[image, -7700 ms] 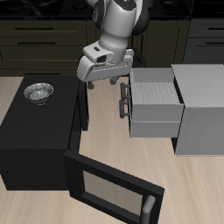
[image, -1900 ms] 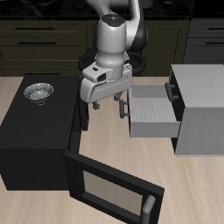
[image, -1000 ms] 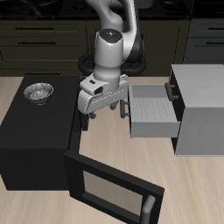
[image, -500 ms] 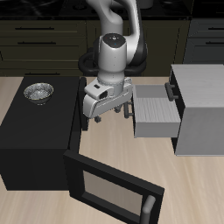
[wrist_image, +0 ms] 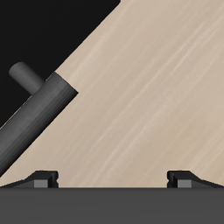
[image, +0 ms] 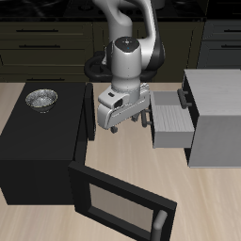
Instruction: Close the top and middle drawer of the white cabinet
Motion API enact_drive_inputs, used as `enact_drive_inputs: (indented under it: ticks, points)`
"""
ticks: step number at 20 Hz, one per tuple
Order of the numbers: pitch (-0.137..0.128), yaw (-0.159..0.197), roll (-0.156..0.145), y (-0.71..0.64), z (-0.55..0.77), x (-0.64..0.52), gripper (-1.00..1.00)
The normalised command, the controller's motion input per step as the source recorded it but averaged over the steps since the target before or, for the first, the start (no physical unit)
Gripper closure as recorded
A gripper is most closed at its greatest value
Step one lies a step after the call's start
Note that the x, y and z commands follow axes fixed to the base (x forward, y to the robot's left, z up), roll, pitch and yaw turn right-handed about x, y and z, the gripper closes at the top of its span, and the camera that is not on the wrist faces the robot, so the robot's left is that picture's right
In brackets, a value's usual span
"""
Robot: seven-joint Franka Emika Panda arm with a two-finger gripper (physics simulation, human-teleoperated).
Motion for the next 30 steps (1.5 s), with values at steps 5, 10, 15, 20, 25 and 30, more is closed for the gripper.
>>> enact_drive_inputs:
  ticks: [5, 10, 15, 20, 25, 30]
  points:
    - [0.015, 0.011, 0.073, 0.39, -0.11, -0.02, -1.0]
    - [-0.006, 0.002, 0.054, 0.3, -0.04, 0.0, -1.0]
    - [-0.003, 0.008, 0.022, 0.17, -0.04, 0.06, -1.0]
    - [-0.014, 0.017, 0.049, 0.21, -0.05, -0.04, -1.0]
    - [-0.014, 0.026, 0.033, 0.21, -0.07, -0.04, -1.0]
    - [0.0, 0.019, 0.035, 0.22, -0.09, 0.0, -1.0]
